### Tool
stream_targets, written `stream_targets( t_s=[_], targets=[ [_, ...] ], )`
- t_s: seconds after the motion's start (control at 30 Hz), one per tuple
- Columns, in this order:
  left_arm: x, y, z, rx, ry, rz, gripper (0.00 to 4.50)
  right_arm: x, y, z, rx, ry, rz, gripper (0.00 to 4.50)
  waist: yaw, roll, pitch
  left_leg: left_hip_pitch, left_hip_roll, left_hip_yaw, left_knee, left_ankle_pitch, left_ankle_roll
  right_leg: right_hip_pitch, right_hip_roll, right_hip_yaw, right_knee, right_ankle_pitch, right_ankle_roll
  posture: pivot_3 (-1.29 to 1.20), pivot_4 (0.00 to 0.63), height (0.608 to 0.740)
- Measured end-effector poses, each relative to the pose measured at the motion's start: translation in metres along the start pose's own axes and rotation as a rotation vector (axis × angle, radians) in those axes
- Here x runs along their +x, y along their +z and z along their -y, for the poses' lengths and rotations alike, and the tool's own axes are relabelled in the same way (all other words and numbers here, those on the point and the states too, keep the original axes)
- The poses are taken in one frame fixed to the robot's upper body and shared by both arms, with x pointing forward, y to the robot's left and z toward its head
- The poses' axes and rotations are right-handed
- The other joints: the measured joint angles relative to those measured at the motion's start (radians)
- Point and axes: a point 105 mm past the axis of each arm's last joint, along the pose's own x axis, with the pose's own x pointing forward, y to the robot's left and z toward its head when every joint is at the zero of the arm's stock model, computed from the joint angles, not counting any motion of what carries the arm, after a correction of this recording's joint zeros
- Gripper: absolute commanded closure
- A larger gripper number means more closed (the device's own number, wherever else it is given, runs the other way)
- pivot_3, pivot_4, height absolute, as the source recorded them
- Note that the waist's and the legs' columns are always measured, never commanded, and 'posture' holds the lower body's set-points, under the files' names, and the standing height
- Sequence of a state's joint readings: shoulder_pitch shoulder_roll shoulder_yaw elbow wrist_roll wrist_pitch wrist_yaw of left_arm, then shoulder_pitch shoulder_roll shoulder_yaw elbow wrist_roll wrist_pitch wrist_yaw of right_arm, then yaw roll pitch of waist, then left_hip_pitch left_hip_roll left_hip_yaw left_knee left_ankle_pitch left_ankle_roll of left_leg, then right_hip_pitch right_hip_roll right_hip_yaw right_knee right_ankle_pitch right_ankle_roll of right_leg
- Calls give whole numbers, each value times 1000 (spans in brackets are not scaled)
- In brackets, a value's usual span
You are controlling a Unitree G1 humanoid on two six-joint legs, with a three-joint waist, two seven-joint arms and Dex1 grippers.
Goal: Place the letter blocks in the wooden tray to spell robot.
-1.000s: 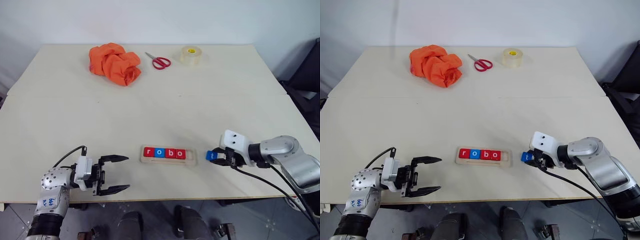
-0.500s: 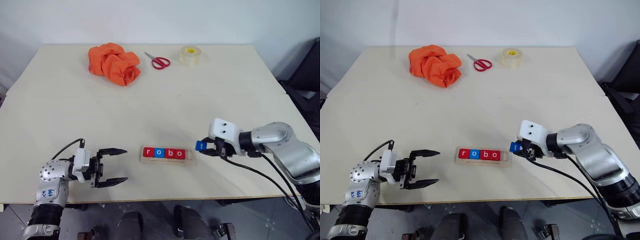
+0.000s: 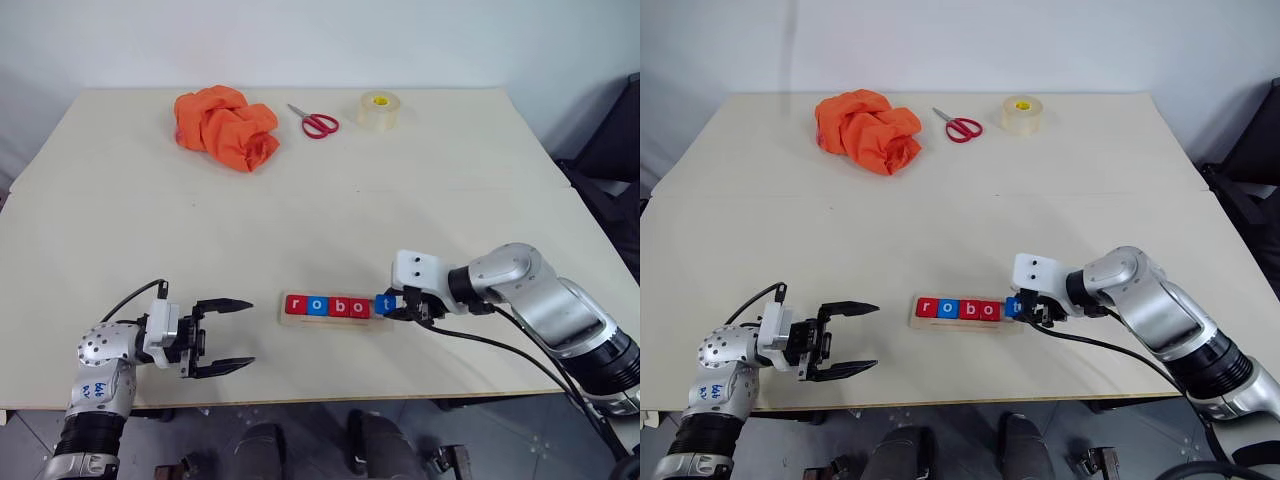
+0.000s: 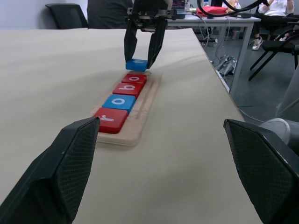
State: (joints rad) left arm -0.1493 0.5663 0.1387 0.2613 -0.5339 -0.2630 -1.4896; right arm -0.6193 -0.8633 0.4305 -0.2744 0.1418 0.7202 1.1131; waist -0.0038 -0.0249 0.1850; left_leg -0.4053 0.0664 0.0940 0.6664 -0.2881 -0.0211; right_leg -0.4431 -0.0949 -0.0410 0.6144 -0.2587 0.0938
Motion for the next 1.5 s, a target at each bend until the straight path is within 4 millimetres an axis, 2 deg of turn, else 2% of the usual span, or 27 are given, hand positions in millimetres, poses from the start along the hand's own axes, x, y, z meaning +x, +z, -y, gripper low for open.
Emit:
stream_targets(
  t_s=[0.27, 0.67, 0.97, 1.07, 1.5],
  targets=[
    [2, 1, 0, 5, 20, 9, 0, 10, 11, -4, -46, 44, 23, 3049, 0, 0, 0, 0, 0, 0, 0, 0, 0, 0, 0, 0, 1, 0, 0, 0, 150, 740],
    [5, 1, -1, 15, 33, 21, 0, 12, 12, -2, -55, 36, 25, 3049, 0, 0, 0, 0, 0, 0, 1, 0, 0, 0, 0, 0, 2, 0, 0, 0, 150, 740],
    [8, 1, -1, 14, 33, 33, 0, -8, 7, 5, -24, -15, 26, 3049, 0, 0, 0, 0, 0, 0, 1, 0, 0, 0, 0, 0, 2, 0, 0, 0, 150, 740],
    [8, 0, -1, 12, 34, 35, 0, -6, -2, 1, 1, -1, 10, 3049, 0, 0, 0, 0, 0, 0, 1, 0, 0, 0, 0, 0, 2, 0, 0, 0, 150, 740],
    [9, 1, -1, 15, 33, 38, 0, 7, 0, 1, -18, 13, 31, 3049, 0, 0, 0, 0, 0, 0, 1, 0, 0, 0, 0, 0, 3, 0, 0, 0, 150, 740]
  ],
)
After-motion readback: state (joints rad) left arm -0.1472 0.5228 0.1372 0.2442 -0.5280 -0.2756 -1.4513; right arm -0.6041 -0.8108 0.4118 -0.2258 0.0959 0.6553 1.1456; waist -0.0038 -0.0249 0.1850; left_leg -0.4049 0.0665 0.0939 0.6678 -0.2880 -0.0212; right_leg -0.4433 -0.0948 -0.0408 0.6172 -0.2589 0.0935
